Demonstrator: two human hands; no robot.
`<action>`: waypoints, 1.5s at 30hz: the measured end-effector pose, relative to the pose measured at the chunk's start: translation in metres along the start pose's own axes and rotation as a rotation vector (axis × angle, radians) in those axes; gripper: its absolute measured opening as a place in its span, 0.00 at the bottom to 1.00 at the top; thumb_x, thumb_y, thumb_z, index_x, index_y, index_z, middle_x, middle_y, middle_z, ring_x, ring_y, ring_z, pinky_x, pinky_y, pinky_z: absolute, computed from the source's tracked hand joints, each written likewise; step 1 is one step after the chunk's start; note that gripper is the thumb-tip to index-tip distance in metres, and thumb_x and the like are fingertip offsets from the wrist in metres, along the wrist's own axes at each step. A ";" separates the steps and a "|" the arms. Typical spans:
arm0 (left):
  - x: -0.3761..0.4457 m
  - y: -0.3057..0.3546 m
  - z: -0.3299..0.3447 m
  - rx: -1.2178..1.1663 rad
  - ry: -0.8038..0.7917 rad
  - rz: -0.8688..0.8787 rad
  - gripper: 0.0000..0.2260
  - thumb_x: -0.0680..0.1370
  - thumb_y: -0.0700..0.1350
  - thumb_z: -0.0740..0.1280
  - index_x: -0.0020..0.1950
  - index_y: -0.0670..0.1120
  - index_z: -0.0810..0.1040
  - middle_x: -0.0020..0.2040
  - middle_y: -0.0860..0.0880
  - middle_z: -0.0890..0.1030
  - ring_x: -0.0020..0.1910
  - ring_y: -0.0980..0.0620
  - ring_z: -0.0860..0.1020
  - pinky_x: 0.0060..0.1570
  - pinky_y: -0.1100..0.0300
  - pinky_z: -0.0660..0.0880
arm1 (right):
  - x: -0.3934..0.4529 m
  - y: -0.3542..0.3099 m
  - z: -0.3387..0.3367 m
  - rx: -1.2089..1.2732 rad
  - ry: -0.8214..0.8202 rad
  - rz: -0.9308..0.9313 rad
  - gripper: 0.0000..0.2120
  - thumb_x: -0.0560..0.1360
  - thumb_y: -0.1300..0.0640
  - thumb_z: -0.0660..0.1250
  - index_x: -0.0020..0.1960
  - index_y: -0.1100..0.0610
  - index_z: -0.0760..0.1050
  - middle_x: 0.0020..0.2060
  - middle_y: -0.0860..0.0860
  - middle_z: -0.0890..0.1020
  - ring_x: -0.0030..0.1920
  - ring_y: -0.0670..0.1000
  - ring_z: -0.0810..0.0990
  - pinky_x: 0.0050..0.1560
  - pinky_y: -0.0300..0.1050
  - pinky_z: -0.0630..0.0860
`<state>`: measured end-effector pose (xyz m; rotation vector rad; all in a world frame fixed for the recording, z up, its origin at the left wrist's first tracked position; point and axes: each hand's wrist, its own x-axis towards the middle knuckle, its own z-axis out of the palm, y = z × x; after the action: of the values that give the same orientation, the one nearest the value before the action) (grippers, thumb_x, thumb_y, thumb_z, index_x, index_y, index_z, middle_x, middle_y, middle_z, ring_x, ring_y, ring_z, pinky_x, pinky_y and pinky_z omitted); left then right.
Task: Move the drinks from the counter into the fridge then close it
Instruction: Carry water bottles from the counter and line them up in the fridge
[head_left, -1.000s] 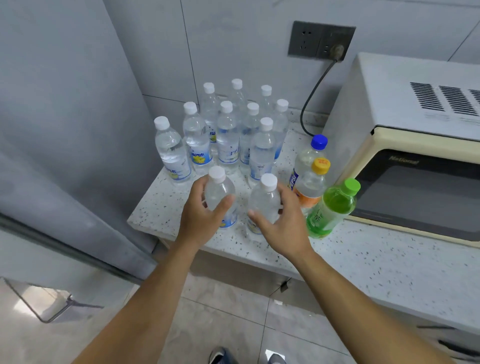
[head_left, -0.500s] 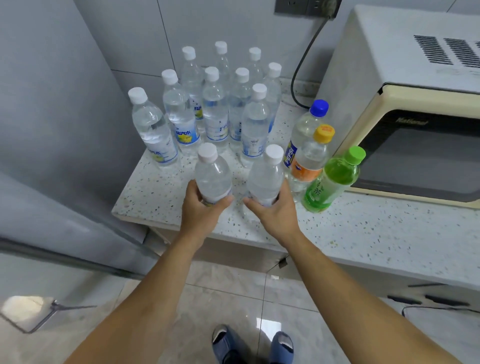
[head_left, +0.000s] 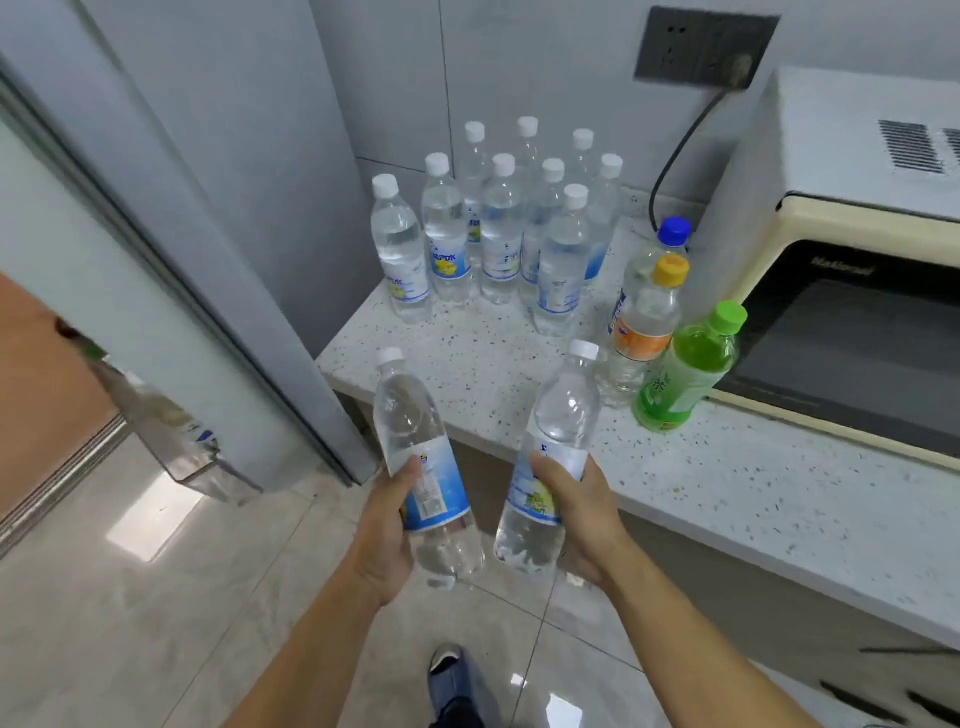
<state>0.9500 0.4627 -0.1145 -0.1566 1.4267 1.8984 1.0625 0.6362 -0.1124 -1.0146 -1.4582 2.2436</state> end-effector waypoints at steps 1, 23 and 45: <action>-0.013 -0.005 -0.004 -0.017 0.001 -0.023 0.25 0.71 0.54 0.68 0.62 0.40 0.78 0.51 0.39 0.85 0.45 0.44 0.85 0.38 0.53 0.82 | -0.006 0.004 -0.001 0.027 -0.032 0.036 0.26 0.62 0.45 0.76 0.56 0.57 0.79 0.45 0.58 0.87 0.44 0.57 0.86 0.45 0.51 0.82; -0.214 -0.056 -0.206 -0.332 0.571 0.099 0.20 0.70 0.56 0.72 0.52 0.42 0.85 0.46 0.41 0.86 0.42 0.44 0.85 0.37 0.53 0.81 | -0.119 0.132 0.174 -0.258 -0.619 0.354 0.22 0.67 0.50 0.78 0.56 0.59 0.80 0.47 0.61 0.86 0.43 0.58 0.86 0.40 0.46 0.82; -0.281 0.071 -0.484 -0.245 0.764 0.276 0.28 0.69 0.59 0.69 0.66 0.49 0.75 0.54 0.46 0.85 0.50 0.45 0.85 0.43 0.53 0.83 | -0.193 0.233 0.509 -0.508 -0.895 0.237 0.17 0.74 0.49 0.72 0.60 0.54 0.79 0.49 0.55 0.87 0.48 0.57 0.87 0.46 0.49 0.83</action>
<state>0.9507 -0.1009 -0.0979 -0.9266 1.7462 2.3744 0.8833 0.0720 -0.1150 -0.2395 -2.4611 2.7300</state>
